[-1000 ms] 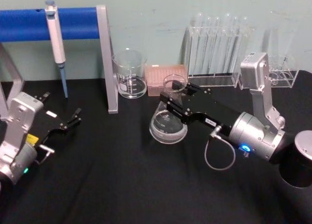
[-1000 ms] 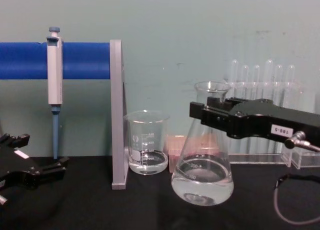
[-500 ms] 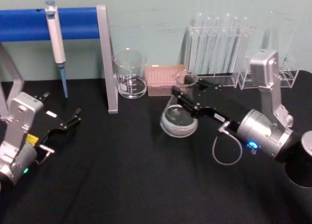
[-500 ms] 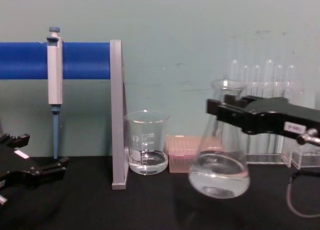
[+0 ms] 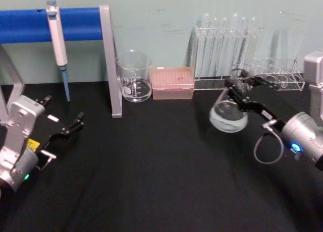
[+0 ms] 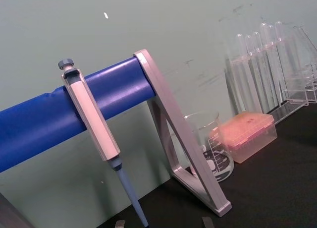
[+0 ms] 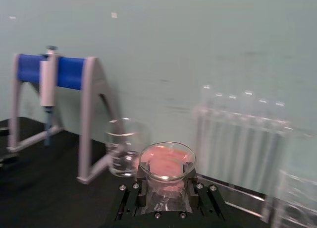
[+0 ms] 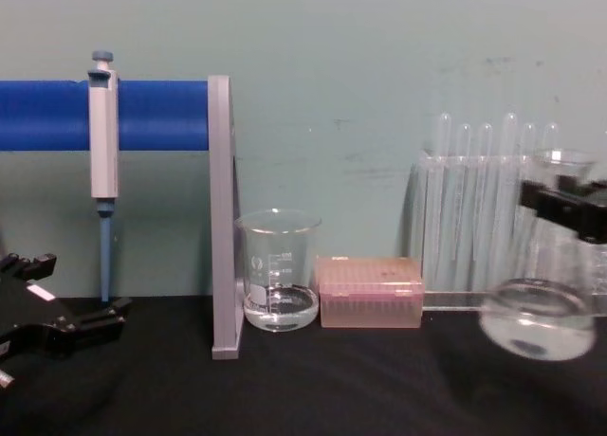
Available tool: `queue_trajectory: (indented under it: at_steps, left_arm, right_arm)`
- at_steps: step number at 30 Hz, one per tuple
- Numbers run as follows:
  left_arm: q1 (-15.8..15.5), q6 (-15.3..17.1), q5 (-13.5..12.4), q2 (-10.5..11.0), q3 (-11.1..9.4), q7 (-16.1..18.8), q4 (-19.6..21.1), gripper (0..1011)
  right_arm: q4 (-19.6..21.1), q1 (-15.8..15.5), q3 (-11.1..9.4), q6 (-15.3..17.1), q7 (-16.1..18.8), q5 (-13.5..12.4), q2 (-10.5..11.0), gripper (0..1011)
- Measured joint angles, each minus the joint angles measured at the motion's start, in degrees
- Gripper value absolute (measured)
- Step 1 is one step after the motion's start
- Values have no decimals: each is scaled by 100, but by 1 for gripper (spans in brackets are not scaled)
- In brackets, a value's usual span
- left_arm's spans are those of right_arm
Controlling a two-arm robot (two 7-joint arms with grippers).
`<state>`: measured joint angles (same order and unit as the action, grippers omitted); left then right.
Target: Grasp the erlenmeyer flask with one hand, shake it three times, then place it back.
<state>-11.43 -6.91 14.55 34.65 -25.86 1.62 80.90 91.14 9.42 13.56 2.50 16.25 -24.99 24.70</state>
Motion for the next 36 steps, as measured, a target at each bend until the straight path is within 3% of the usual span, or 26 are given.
queue_trajectory:
  at_steps: [7, 15, 19, 30, 36]
  left_arm:
    - [0, 0, 0, 0, 0, 0, 0, 1001]
    - [0, 0, 0, 0, 0, 0, 0, 1001]
    - [0, 0, 0, 0, 0, 0, 0, 1001]
    - [0, 0, 0, 0, 0, 0, 0, 1001]
    - [0, 0, 0, 0, 0, 0, 0, 1001]
  right_arm:
    - [115, -210, -269, 67, -174, 86, 4, 451]
    - [153, -258, -316, 111, -96, 169, -70, 451]
    - [147, -196, -244, 127, 55, 188, -97, 450]
    - [-144, 252, 359, 128, 782, 97, -181, 450]
    - [-303, 464, 615, 88, 1011, 39, -209, 451]
